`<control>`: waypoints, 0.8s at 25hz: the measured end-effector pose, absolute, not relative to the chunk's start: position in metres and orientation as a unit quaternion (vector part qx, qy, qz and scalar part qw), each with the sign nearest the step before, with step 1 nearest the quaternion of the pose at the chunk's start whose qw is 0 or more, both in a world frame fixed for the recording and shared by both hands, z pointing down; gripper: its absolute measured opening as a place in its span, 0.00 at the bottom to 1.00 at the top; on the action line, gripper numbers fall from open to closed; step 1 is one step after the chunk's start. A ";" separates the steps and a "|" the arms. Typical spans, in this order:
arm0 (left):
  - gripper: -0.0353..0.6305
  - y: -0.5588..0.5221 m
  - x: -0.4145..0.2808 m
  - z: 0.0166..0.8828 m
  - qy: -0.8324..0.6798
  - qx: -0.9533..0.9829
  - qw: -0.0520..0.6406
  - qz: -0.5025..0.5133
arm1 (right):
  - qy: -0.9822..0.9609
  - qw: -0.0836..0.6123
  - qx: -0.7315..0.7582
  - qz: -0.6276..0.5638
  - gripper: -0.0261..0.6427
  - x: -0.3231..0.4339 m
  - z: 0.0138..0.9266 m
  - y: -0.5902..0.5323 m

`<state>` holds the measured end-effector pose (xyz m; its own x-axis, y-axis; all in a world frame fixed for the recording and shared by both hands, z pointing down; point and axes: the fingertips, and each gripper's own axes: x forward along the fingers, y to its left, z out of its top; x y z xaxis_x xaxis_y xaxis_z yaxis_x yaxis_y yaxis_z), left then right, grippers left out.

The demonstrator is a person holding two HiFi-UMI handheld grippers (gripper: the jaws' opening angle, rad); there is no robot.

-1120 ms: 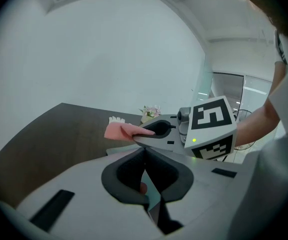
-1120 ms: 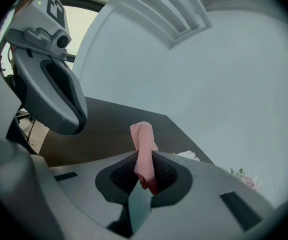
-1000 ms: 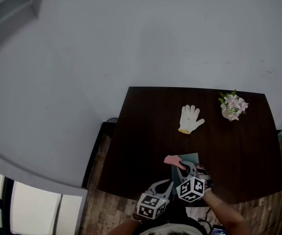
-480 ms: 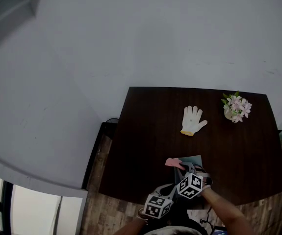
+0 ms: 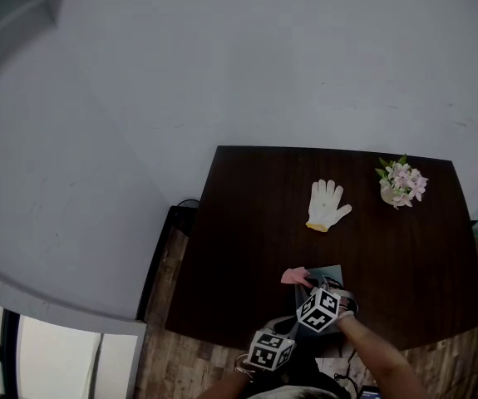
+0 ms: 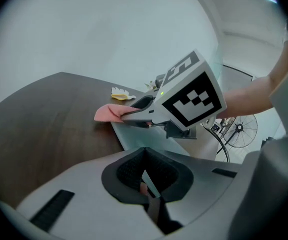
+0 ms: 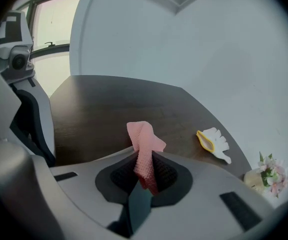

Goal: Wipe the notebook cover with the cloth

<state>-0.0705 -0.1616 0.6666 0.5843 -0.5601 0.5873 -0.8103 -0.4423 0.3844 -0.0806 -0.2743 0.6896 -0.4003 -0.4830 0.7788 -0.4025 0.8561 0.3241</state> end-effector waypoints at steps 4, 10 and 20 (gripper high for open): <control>0.08 -0.163 -0.066 0.673 -0.408 0.825 0.338 0.195 | -0.832 0.490 0.256 -0.046 0.11 -0.080 0.693 -0.278; 0.08 -0.159 -0.067 0.682 -0.407 0.817 0.352 0.209 | -0.829 0.494 0.259 -0.038 0.11 -0.075 0.694 -0.279; 0.08 -0.160 -0.065 0.690 -0.412 0.809 0.362 0.211 | -0.823 0.496 0.277 -0.029 0.11 -0.051 0.696 -0.285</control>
